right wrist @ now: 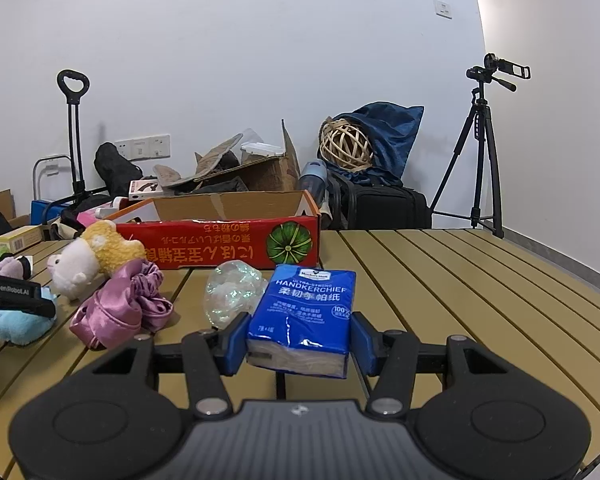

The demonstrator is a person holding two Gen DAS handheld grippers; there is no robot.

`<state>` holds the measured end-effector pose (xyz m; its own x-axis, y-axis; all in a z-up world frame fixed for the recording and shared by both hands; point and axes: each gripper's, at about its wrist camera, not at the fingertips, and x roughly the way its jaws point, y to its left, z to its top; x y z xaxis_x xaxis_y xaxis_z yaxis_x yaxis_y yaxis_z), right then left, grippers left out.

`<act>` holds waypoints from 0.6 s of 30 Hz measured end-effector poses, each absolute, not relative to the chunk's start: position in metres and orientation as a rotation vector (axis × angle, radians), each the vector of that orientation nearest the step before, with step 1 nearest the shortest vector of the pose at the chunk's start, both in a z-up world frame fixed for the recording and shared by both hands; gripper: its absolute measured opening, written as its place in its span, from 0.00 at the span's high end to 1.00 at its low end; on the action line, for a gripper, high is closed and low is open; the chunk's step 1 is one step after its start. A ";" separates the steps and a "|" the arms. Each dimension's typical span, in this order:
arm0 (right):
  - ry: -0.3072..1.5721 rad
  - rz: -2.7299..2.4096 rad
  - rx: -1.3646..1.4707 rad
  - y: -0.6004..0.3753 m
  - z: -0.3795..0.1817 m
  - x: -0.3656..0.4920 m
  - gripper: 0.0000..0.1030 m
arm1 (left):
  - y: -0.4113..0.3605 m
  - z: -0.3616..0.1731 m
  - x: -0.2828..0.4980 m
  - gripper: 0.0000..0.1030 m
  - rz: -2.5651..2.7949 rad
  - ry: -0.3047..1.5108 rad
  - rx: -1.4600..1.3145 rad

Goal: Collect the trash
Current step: 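Grasp the light blue plush with the left gripper while the right gripper holds the tissue pack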

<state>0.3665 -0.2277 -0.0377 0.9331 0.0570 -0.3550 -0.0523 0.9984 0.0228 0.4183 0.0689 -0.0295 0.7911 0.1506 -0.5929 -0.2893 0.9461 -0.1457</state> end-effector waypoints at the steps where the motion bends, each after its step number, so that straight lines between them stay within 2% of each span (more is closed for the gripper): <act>1: 0.363 0.056 0.014 -0.228 -0.038 0.366 0.49 | 0.069 -0.029 0.419 0.23 0.238 0.614 -0.236; 18: 0.362 0.074 0.007 -0.224 -0.039 0.364 0.49 | 0.068 -0.025 0.412 0.27 0.248 0.567 -0.223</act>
